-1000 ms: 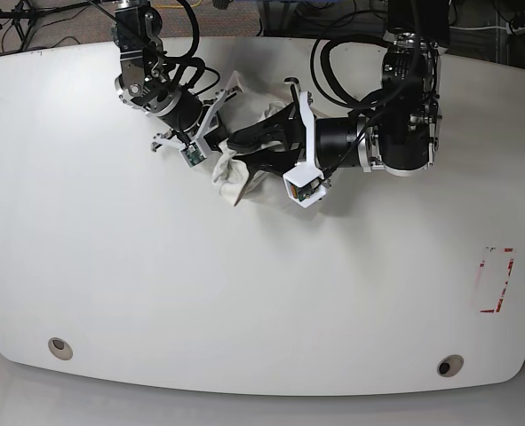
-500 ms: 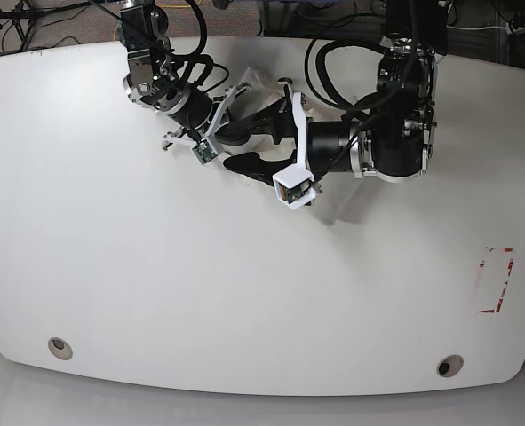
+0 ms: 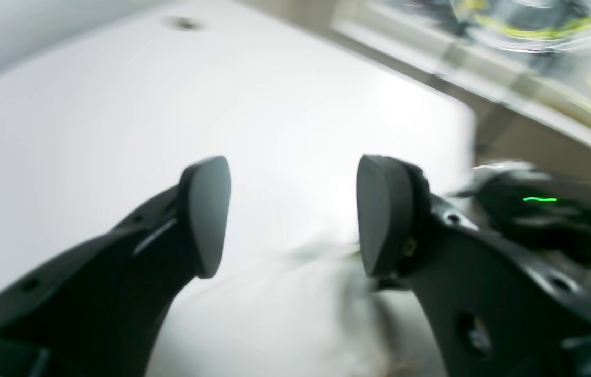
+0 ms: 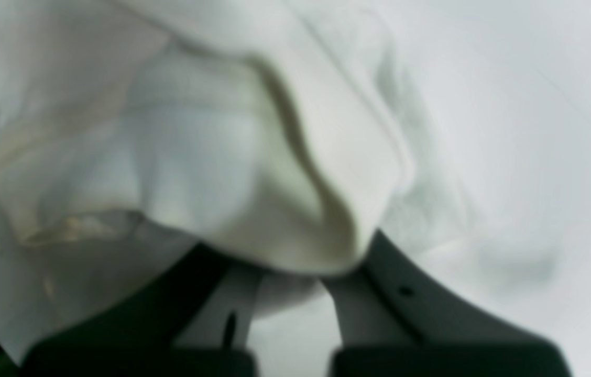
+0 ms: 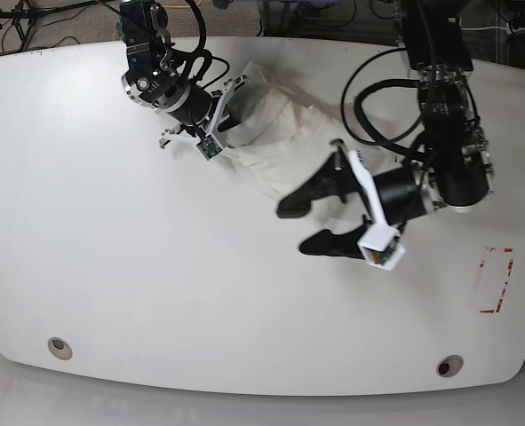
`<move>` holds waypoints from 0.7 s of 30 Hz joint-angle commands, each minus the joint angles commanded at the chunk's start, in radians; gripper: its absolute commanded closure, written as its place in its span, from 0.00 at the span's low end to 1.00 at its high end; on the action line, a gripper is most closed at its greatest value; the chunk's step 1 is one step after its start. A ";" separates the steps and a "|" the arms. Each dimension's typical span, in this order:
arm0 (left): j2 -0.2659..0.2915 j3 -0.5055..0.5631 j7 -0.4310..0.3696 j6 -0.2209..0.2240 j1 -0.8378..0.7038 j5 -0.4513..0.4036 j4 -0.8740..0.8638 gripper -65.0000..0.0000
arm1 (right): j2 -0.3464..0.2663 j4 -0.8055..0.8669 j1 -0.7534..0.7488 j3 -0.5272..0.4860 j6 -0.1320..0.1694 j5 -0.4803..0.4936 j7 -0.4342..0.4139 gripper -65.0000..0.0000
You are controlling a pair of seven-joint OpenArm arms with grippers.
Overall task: Fold the T-shirt properly
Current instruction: 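Press the folded bundle down with the left gripper and release, then withdraw both grippers from the folded white shirt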
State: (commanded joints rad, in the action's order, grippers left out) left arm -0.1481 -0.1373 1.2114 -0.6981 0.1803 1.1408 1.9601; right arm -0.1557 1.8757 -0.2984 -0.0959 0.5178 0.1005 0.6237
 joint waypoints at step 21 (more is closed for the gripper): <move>-0.242 -0.333 0.000 0.000 -0.203 0.000 0.000 0.44 | 0.132 0.140 0.035 0.239 0.054 0.109 0.117 0.32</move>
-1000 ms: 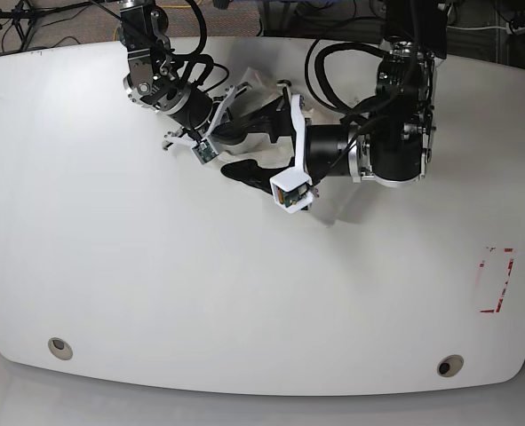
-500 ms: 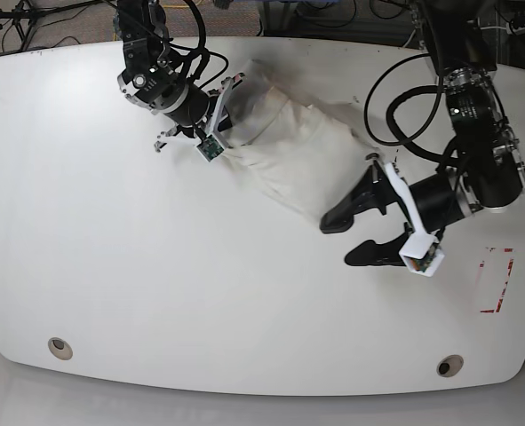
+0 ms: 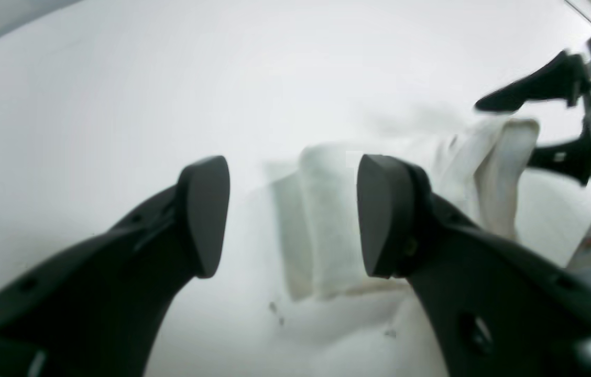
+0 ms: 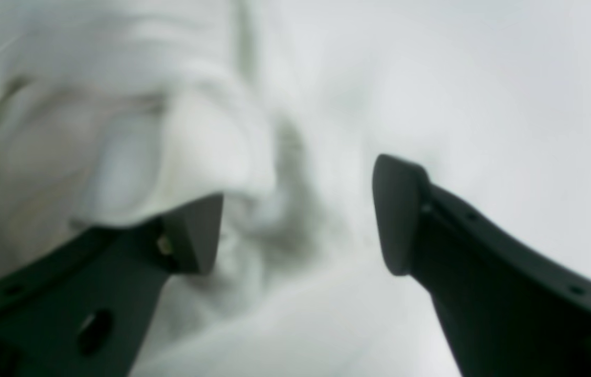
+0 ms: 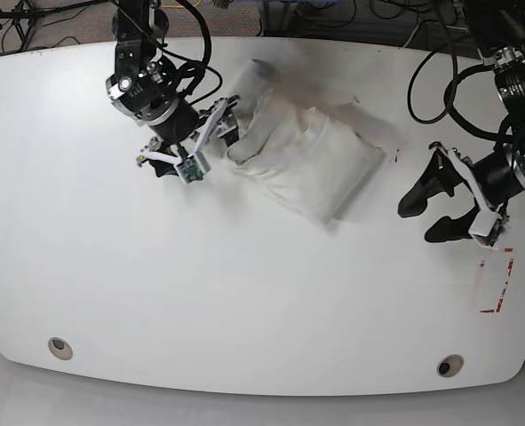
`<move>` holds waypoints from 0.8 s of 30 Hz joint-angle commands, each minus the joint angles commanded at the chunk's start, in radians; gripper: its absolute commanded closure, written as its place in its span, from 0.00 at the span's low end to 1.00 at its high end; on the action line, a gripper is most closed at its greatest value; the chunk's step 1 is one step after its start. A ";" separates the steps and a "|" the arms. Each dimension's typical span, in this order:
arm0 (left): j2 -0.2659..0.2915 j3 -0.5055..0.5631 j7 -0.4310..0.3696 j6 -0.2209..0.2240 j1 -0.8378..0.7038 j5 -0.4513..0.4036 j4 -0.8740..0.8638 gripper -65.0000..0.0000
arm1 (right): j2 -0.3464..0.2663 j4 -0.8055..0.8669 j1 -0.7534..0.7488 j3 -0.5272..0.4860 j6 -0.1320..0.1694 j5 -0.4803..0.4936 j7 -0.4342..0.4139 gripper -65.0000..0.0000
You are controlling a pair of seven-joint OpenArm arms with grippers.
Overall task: Fold the T-shirt properly
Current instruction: 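Withdraw both grippers from the folded white shirt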
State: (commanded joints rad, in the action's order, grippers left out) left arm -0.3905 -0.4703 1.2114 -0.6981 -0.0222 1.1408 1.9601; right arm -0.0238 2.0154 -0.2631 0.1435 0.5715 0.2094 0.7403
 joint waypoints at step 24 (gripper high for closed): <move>-0.002 -0.143 0.000 0.000 -0.089 -0.002 0.000 0.44 | 0.023 -0.124 0.083 0.290 0.041 0.680 0.287 0.33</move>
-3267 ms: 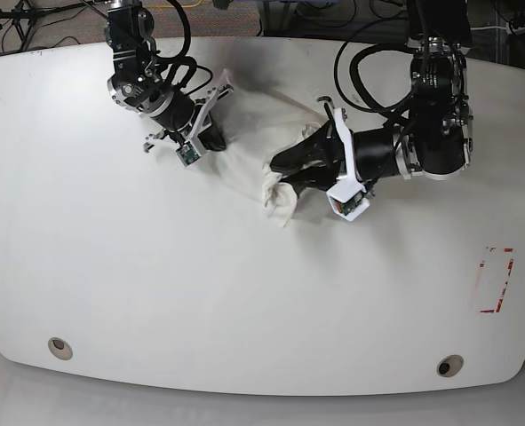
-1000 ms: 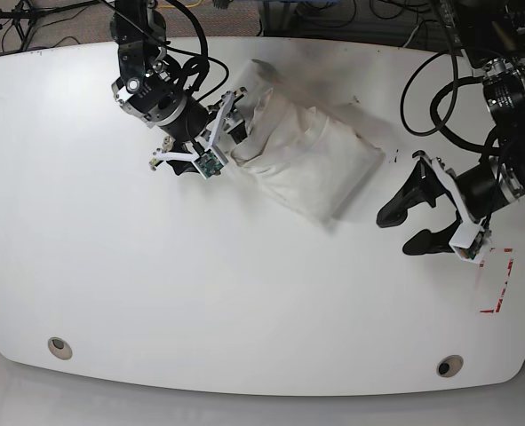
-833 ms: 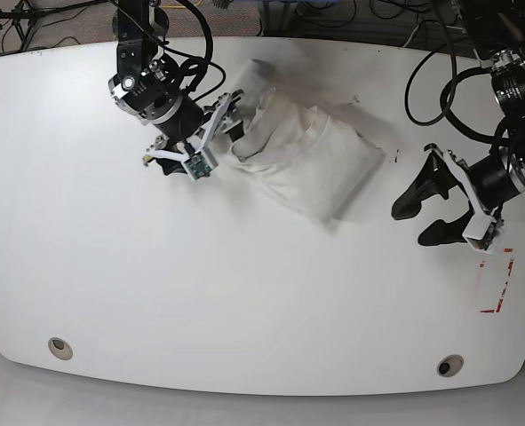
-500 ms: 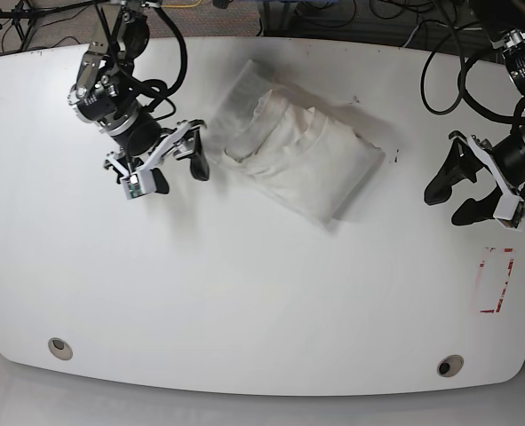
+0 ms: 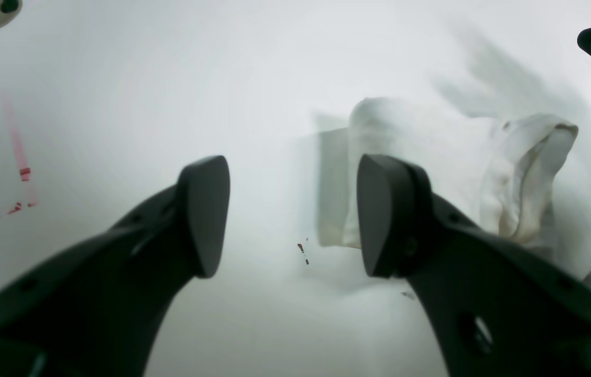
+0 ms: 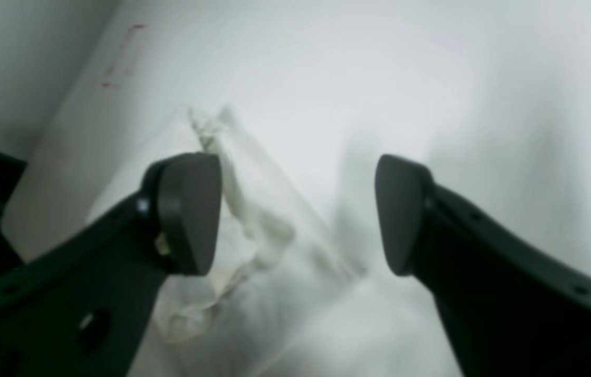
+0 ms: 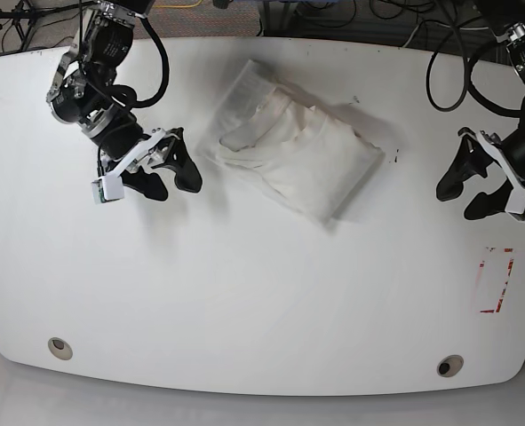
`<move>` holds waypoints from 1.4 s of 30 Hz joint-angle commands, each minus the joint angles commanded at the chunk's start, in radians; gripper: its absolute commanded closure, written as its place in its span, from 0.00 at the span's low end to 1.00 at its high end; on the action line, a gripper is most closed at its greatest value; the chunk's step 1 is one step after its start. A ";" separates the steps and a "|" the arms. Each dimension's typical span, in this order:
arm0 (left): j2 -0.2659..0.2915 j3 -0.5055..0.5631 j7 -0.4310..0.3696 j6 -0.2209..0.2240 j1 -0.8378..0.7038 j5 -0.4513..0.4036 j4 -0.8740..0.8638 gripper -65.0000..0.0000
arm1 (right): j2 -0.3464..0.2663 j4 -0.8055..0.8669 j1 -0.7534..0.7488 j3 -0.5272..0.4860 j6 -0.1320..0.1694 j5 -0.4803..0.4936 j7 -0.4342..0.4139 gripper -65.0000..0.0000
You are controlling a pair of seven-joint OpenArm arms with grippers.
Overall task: Fold the T-shirt properly
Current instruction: 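Withdraw both grippers from the folded white shirt, then grasp the shirt bundle edges with both grippers and straighten it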
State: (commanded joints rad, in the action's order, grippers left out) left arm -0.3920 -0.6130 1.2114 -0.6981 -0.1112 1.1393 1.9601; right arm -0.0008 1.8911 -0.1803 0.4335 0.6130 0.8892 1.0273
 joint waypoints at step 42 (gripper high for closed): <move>0.000 0.002 0.000 0.000 -0.029 -0.052 0.000 0.44 | -0.041 -0.087 -0.018 -0.359 -0.002 0.005 0.006 1.00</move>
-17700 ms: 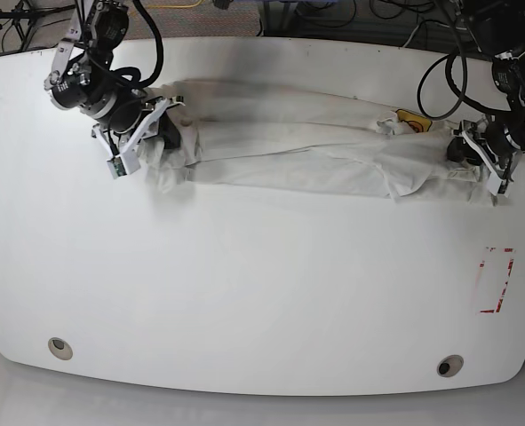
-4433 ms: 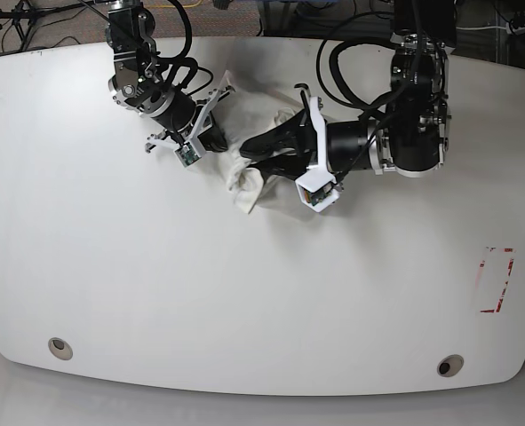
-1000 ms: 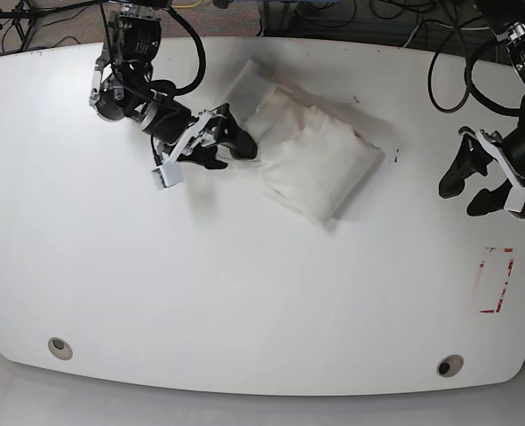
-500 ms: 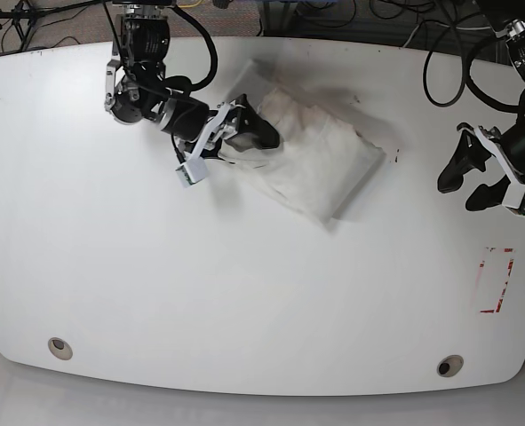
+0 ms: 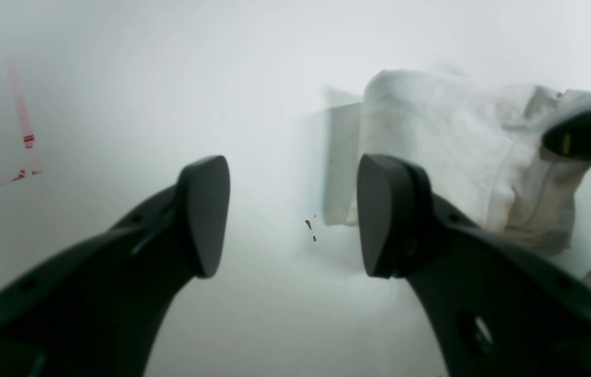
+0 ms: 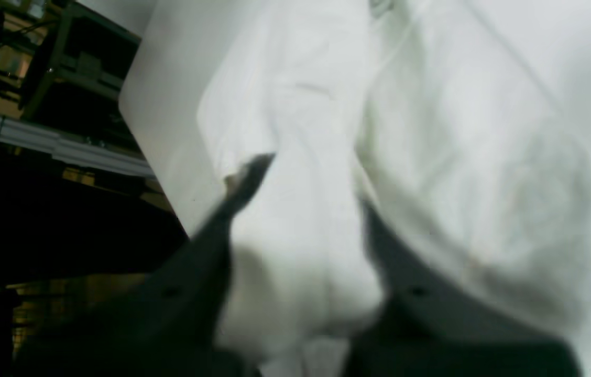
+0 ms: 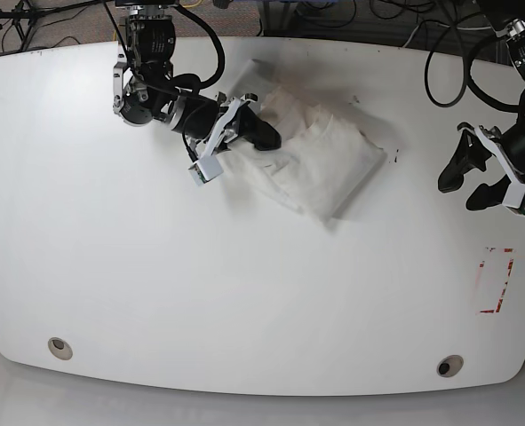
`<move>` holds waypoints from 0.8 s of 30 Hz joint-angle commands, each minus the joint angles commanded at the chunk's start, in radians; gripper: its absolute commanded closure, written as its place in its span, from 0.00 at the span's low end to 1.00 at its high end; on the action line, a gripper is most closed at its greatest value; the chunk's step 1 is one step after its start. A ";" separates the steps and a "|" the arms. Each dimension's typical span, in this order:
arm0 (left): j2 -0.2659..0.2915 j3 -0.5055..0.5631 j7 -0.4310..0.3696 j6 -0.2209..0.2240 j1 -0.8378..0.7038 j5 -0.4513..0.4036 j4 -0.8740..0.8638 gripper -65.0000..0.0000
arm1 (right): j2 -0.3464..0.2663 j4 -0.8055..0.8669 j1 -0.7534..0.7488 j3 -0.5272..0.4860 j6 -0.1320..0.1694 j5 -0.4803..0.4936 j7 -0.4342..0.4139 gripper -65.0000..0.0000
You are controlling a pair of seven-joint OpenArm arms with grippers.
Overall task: Fold the T-shirt properly
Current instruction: 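Grasp the shirt bundle edges with both grippers and straighten it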
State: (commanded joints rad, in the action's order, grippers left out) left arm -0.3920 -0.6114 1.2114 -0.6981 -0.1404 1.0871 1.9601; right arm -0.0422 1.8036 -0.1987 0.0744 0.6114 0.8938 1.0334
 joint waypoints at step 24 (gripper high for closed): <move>0.002 0.569 -0.002 0.000 0.009 -0.347 0.000 0.45 | -0.078 0.161 -0.002 0.008 0.002 0.147 -0.002 0.97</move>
State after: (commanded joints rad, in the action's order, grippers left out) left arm -0.3905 -0.0422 1.2098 -0.6981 -0.1312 0.7403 1.9601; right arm -0.1204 1.9647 -0.2002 0.0821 0.6130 1.0411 1.0319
